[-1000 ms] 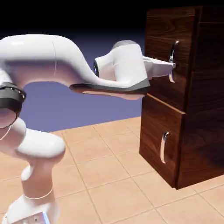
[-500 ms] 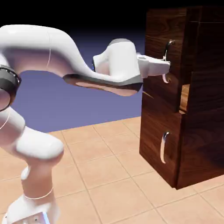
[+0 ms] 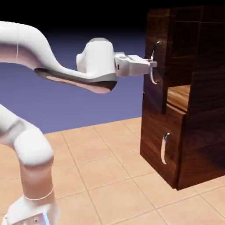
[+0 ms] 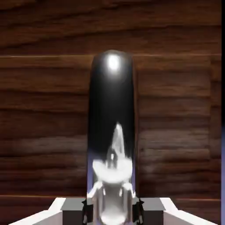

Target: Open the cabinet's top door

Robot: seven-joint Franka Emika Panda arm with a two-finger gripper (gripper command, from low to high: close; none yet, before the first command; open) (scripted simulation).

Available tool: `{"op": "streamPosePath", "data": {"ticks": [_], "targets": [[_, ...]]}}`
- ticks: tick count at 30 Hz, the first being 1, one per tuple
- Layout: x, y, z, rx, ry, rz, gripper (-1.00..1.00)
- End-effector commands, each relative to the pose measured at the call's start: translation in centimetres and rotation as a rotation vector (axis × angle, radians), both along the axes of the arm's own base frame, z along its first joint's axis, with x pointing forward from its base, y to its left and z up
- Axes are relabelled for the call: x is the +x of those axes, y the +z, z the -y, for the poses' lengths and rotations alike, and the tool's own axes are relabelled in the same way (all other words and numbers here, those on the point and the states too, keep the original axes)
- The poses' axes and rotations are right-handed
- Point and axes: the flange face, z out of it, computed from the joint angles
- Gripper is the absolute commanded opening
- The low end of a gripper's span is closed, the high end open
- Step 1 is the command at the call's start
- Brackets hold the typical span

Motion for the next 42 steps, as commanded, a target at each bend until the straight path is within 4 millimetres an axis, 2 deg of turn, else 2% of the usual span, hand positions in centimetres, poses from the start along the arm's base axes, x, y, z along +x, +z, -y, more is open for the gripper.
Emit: {"op": "streamPosePath", "data": {"ticks": [1,9,19,31,42], "targets": [[-0.2,0.0,-0.2,0.001,-0.011,0.0,-1.0],[-1.7,0.0,-1.9,0.002,-0.087,0.0,-1.0],[-4.5,0.0,-6.0,0.002,-0.252,0.001,-1.0],[-7.7,0.0,-14.1,0.002,-0.546,0.001,-1.0],[-8.3,0.0,-23.2,0.002,-0.854,0.001,-1.0]]}}
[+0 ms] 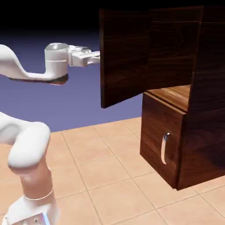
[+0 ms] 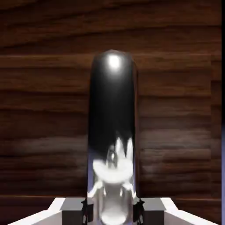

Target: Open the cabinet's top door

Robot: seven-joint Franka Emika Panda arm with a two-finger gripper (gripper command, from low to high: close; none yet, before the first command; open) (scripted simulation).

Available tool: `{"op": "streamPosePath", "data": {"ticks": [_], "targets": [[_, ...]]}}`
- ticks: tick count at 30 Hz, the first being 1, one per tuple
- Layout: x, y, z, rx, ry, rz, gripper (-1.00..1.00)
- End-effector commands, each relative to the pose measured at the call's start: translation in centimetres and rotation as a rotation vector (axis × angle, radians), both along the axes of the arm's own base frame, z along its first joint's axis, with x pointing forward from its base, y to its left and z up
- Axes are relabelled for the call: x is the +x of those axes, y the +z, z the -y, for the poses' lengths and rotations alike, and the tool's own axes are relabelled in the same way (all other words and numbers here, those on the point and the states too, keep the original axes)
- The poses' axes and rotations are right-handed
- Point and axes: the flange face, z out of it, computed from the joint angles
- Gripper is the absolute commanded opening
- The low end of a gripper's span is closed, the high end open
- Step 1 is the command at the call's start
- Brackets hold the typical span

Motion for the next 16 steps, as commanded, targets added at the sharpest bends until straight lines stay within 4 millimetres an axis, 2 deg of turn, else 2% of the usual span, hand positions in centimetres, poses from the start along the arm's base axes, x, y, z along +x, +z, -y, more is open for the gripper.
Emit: {"op": "streamPosePath", "data": {"ticks": [1,9,15,16], "targets": [[0.1,0.0,-0.9,0.0,-0.031,0.0,-1.0],[1.4,0.0,-7.0,0.0,-0.242,0.0,-1.0],[2.8,0.0,-10.4,0.0,-0.365,0.0,-1.0],[2.8,0.0,-10.4,0.0,-0.365,0.0,1.0]]}}
